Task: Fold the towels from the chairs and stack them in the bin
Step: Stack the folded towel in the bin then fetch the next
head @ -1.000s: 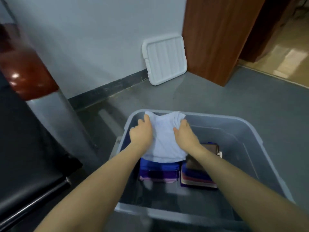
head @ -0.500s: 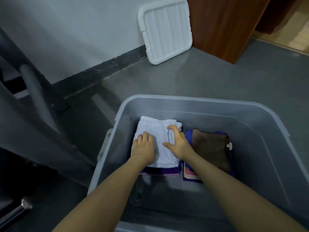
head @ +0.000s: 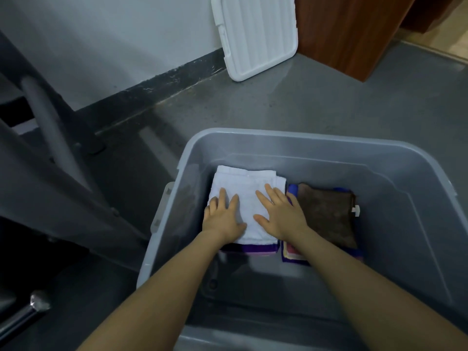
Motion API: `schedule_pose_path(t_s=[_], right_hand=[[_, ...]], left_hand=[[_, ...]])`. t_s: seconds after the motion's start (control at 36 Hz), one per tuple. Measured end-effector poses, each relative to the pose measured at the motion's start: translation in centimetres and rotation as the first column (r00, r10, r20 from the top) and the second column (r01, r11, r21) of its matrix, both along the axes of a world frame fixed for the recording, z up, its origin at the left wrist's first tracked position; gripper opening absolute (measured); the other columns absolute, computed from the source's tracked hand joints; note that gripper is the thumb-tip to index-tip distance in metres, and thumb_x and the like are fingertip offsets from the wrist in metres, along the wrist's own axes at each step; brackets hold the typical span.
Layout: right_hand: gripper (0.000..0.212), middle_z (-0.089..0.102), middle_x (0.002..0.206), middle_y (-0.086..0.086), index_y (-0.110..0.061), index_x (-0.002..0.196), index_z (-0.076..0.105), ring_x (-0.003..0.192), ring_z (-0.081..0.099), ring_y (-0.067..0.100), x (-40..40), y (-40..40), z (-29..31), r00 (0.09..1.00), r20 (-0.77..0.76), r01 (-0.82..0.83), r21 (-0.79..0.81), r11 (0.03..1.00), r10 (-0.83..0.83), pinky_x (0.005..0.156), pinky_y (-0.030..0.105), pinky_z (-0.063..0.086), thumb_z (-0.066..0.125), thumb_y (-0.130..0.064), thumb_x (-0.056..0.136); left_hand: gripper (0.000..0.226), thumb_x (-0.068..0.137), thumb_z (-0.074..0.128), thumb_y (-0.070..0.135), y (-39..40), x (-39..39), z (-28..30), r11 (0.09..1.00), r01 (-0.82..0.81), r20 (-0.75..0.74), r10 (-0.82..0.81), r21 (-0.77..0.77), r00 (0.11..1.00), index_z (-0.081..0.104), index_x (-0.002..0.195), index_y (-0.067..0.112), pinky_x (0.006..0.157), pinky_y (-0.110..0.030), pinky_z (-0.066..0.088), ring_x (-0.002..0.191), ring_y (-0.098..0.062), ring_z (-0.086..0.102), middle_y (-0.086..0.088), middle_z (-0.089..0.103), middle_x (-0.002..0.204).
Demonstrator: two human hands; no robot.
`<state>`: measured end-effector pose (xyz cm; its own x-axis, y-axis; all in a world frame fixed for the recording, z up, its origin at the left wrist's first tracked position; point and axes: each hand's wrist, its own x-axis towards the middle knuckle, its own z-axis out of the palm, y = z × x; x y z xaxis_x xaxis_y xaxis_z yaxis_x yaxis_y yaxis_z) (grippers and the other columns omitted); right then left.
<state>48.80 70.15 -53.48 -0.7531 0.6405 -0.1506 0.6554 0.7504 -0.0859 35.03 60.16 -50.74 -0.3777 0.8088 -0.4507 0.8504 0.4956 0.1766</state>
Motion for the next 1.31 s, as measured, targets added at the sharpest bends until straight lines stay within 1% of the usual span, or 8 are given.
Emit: schedule_pose_path(t_s=[0.08,0.25,0.39,0.5,0.67,0.94,1.11,1.31], right_hand=[[0.069,-0.005,0.161,0.002,-0.028,0.154,0.004,0.147,0.006,0.019,-0.3,0.3,0.1,0.989,0.143,0.055,-0.173,0.983,-0.03,0.117,0.044,0.008,0.03,-0.057,0.097],[0.066,-0.007,0.161,0.001,-0.028,0.154,0.004,0.147,0.003,0.02,-1.2,0.0,1.3,0.981,0.188,0.087,-0.207,0.974,-0.048,0.116,0.047,0.005,0.031,-0.053,0.099],[0.049,0.032,0.151,0.004,-0.019,0.143,0.036,0.132,0.036,0.021,-1.3,-1.1,3.5,0.997,0.054,0.063,-0.026,0.998,-0.062,0.106,0.037,0.019,0.036,-0.041,0.1],[0.043,0.038,0.139,0.005,-0.018,0.138,0.038,0.123,0.042,0.024,-1.9,-2.1,6.7,0.993,-0.01,0.119,0.008,0.993,-0.119,0.1,0.039,0.024,0.037,-0.037,0.099],[0.034,0.047,0.126,0.005,-0.018,0.128,0.05,0.116,0.048,0.023,-2.8,-4.2,12.9,0.974,-0.175,0.156,0.041,0.987,-0.147,0.097,0.036,0.025,0.039,-0.03,0.099],[0.019,0.051,0.107,0.009,-0.011,0.103,0.063,0.096,0.056,0.031,-4.9,-9.1,25.2,0.801,-0.549,0.203,-0.124,0.971,-0.238,0.084,0.035,0.042,0.05,-0.021,0.094],[0.018,0.063,0.105,0.015,-0.002,0.1,0.065,0.096,0.058,0.026,-8.6,-14.2,31.9,0.675,-0.72,0.083,-0.144,0.986,-0.162,0.069,0.018,0.03,0.053,-0.008,0.089],[0.018,0.063,0.103,0.007,-0.012,0.099,0.063,0.09,0.059,0.021,-14.9,-22.9,35.5,0.612,-0.791,-0.083,-0.087,0.993,-0.018,0.082,0.035,0.049,0.049,-0.011,0.089]], left_hand=[[0.08,0.093,0.046,0.051,-0.2,-0.5,-0.1,0.998,0.013,0.07,-0.009,-0.058,0.997,-0.003,0.152,0.029,0.117,-0.041,0.004,0.145,-0.029,-0.008,-0.004,-0.024,0.156],[0.077,0.095,0.045,0.048,-0.5,-0.9,0.4,0.997,0.006,0.12,0.004,-0.08,0.993,-0.003,0.152,0.027,0.119,-0.04,0.002,0.146,-0.027,-0.012,-0.004,-0.023,0.157],[0.059,0.096,0.042,0.044,-1.0,-1.0,2.7,1.0,-0.029,0.115,0.029,-0.004,0.993,0.025,0.147,0.018,0.114,-0.041,0.017,0.142,-0.03,0.013,-0.006,0.011,0.157],[0.042,0.098,0.042,0.032,-2.0,-1.5,6.3,0.986,-0.072,0.086,0.06,0.148,0.995,0.043,0.133,0.009,0.102,-0.039,0.036,0.124,-0.031,0.04,-0.013,0.042,0.138],[0.034,0.096,0.046,0.024,-3.9,-1.8,13.0,0.867,-0.21,0.18,0.141,0.452,0.973,0.054,0.12,0.0,0.092,-0.035,0.042,0.113,-0.031,0.051,-0.016,0.054,0.126],[0.027,0.094,0.045,0.018,-9.5,-3.1,24.9,0.71,-0.163,0.117,0.115,0.685,0.987,0.056,0.113,0.002,0.092,-0.034,0.043,0.109,-0.031,0.052,-0.017,0.055,0.116],[0.023,0.093,0.046,0.018,-17.0,-5.0,31.8,0.573,-0.127,0.048,0.15,0.81,0.987,0.059,0.108,0.006,0.088,-0.037,0.047,0.103,-0.028,0.056,-0.012,0.06,0.111],[0.021,0.095,0.041,0.02,-27.4,-9.6,35.5,0.518,-0.218,0.045,0.326,0.827,0.944,0.057,0.102,0.008,0.079,-0.045,0.053,0.088,-0.025,0.059,-0.007,0.059,0.1]])
